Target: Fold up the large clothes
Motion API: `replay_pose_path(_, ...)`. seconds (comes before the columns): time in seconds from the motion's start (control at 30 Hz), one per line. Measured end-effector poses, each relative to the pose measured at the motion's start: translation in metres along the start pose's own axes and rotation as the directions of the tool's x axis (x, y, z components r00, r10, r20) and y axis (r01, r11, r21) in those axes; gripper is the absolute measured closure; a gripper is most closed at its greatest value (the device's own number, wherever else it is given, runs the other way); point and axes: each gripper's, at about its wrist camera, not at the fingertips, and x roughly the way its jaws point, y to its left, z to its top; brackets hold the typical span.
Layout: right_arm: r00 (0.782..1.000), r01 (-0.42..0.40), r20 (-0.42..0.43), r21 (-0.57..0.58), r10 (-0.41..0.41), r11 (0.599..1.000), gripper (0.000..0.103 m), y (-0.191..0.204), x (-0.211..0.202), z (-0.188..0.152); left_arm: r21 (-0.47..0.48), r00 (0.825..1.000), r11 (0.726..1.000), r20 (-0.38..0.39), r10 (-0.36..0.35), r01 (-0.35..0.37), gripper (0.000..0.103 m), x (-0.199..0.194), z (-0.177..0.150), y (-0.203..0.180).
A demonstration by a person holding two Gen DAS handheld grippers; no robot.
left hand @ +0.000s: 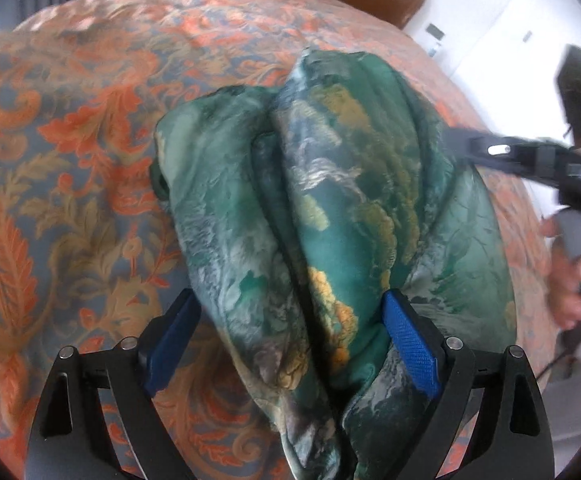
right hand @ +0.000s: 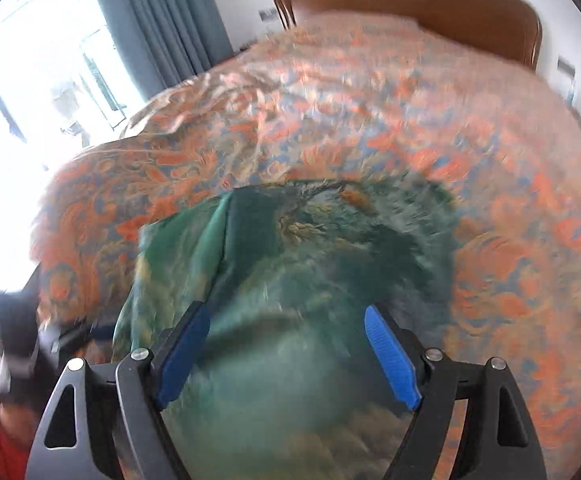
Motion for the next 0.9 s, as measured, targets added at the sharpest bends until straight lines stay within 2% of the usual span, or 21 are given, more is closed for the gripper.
replay_pose_path(0.07, 0.999, 0.020, -0.036, 0.017, -0.020, 1.000, 0.020, 0.005, 0.028, 0.002, -0.048, 1.000, 0.999, -0.021, -0.006, 0.005, 0.010, 0.009, -0.002, 0.009)
replay_pose_path(0.23, 0.983, 0.147, -0.108, -0.042, -0.151, 0.988, 0.020, 0.017, 0.087, -0.008, -0.105, 0.998, 0.994, -0.053, -0.013, 0.008, 0.010, 0.026, -0.005, 0.022)
replay_pose_path(0.3, 0.976, 0.173, -0.122, -0.068, -0.180, 0.983, 0.020, 0.022, 0.094, -0.012, -0.121, 0.998, 0.993, -0.057, -0.023, 0.016, 0.010, 0.027, -0.006, 0.025)
replay_pose_path(0.4, 0.976, 0.175, -0.119, -0.063, -0.182, 0.982, 0.020, 0.021, 0.096, -0.012, -0.109, 0.998, 0.994, -0.057, -0.022, 0.015, 0.009, 0.028, -0.003, 0.025)
replay_pose_path(0.5, 0.981, 0.178, -0.068, -0.067, -0.183, 0.982, 0.020, 0.023, 0.079, -0.016, -0.088, 0.999, 0.996, -0.049, -0.013, 0.009, 0.008, 0.025, -0.001, 0.021)
replay_pose_path(0.63, 0.987, 0.159, 0.023, -0.112, -0.158, 0.981, 0.020, 0.033, 0.036, -0.030, -0.084, 0.999, 0.996, -0.043, -0.004, 0.000, 0.008, 0.023, 0.001, 0.018)
replay_pose_path(0.9, 0.987, 0.128, 0.127, -0.277, -0.095, 0.952, 0.020, 0.058, -0.052, -0.110, -0.059, 0.999, 0.998, -0.036, 0.035, -0.037, 0.008, 0.020, 0.003, 0.009)
